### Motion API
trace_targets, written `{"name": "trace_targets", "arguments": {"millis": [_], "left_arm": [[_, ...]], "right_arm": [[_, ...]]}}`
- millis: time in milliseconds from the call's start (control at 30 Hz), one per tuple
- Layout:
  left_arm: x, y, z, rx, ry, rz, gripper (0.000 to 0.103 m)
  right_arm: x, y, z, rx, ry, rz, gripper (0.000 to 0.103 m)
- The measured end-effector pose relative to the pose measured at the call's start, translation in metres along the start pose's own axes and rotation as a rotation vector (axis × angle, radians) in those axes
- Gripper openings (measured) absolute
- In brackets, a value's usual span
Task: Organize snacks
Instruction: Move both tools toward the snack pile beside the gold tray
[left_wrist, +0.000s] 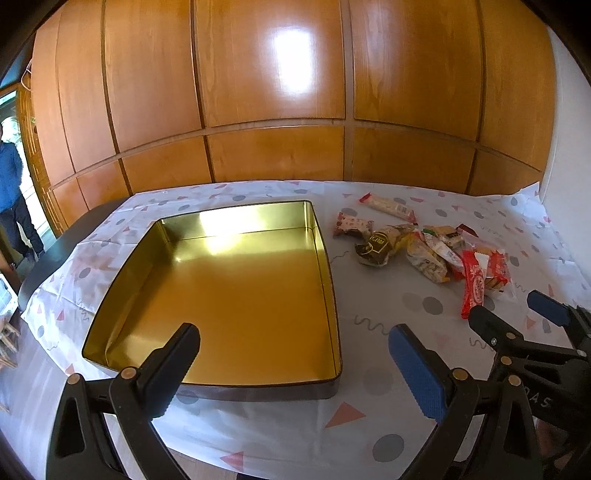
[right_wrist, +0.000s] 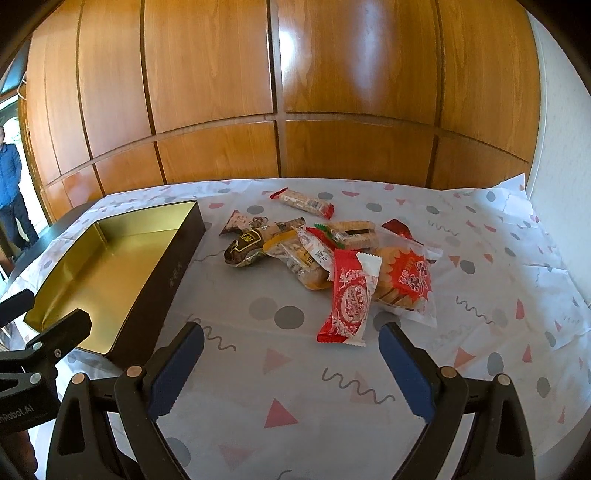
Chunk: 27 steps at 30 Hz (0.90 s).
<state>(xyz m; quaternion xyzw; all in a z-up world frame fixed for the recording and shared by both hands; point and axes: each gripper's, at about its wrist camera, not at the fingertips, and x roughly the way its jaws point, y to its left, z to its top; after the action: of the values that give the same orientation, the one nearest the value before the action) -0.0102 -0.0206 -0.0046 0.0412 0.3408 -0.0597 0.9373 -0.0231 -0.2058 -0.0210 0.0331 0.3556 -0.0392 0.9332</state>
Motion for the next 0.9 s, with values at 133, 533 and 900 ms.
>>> {"name": "trace_targets", "arguments": {"millis": [133, 533, 900], "left_arm": [[-0.005, -0.001, -0.001, 0.0, -0.009, -0.006, 0.103], [-0.019, -0.01, -0.002, 0.025, -0.029, -0.053, 0.103], [-0.025, -0.008, 0.002, 0.021, -0.032, -0.072, 0.103]], "right_arm": [[-0.005, 0.003, 0.001, -0.01, -0.013, -0.002, 0.097], [-0.021, -0.003, -0.001, 0.0, -0.025, -0.025, 0.097], [-0.025, -0.018, -0.003, 0.046, -0.011, -0.059, 0.089]]}}
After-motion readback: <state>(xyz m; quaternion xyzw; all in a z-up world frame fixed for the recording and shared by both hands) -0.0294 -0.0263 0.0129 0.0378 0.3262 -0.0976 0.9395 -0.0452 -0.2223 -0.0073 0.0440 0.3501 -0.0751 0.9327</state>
